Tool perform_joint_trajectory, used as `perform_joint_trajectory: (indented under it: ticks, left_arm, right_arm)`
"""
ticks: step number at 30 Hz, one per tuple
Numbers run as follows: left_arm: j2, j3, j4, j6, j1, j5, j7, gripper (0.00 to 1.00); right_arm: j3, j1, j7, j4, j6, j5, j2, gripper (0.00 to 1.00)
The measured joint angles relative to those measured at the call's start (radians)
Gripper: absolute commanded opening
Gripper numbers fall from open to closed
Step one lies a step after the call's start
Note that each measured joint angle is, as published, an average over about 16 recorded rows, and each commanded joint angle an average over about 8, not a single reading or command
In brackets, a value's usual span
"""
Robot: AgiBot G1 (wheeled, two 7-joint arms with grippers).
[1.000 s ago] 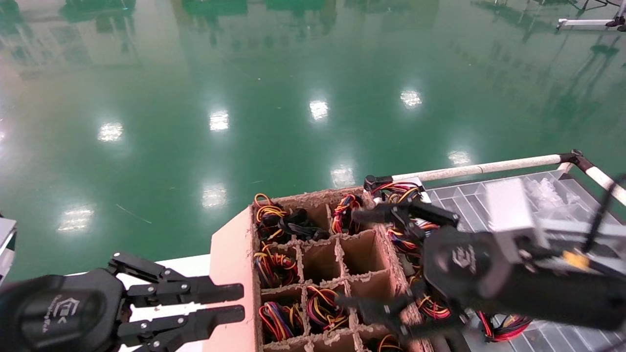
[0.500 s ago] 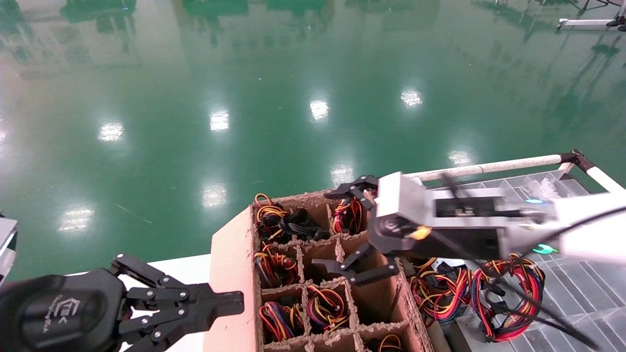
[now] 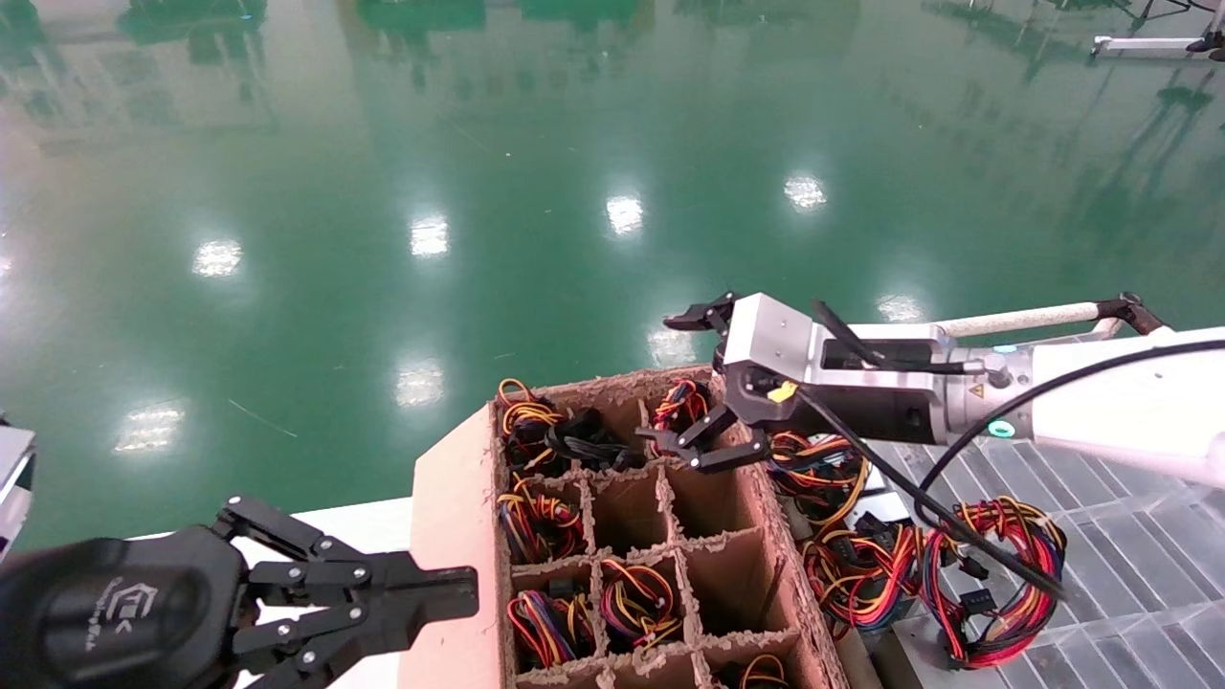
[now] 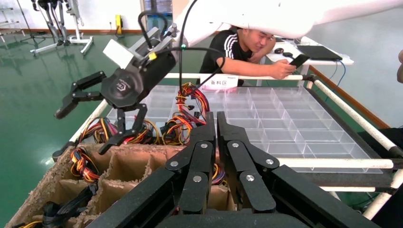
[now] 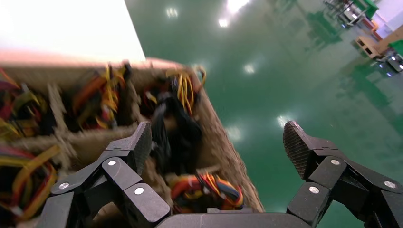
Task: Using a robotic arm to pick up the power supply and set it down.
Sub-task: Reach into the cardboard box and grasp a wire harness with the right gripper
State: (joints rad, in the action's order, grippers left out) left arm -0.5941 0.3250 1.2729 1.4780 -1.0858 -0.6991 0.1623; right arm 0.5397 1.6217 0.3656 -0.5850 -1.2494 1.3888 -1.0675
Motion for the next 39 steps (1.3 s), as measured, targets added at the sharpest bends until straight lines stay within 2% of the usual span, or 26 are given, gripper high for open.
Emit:
perform_joint_trajectory:
  ticks: [9,11,13,18,19,21,30,39]
  left_arm:
    - [0.000,0.000,0.000,0.000,0.000,0.000,0.000,1.00]
    - [0.000,0.000,0.000,0.000,0.000,0.000,0.000,1.00]
    - [0.000,0.000,0.000,0.000,0.000,0.000,0.000,1.00]
    - [0.000,0.000,0.000,0.000,0.000,0.000,0.000,1.00]
    - [0.000,0.000,0.000,0.000,0.000,0.000,0.000,1.00]
    - [0.000,0.001,0.000,0.000,0.000,0.000,0.000,1.00]
    - [0.000,0.001,0.000,0.000,0.000,0.001,0.000,1.00]
    - [0.000,0.001,0.000,0.000,0.000,0.001,0.000,1.00]
  right_arm:
    - [0.086,0.099,0.113,0.083,0.065,0.162,-0.070,1.00]
    - [0.107,0.121,0.138,0.099,0.078,0.200,-0.089,0.95]
    - [0.128,0.140,0.162,0.115,0.090,0.235,-0.109,0.78]
    - [0.169,0.179,0.219,0.151,0.118,0.302,-0.156,0.16]
    - [0.175,0.184,0.230,0.158,0.124,0.312,-0.165,0.08]
    - [0.187,0.192,0.252,0.171,0.136,0.331,-0.183,0.00]
    - [0.233,0.210,0.311,0.214,0.182,0.397,-0.247,0.00]
    - [0.287,0.221,0.291,0.214,0.205,0.454,-0.277,0.00]
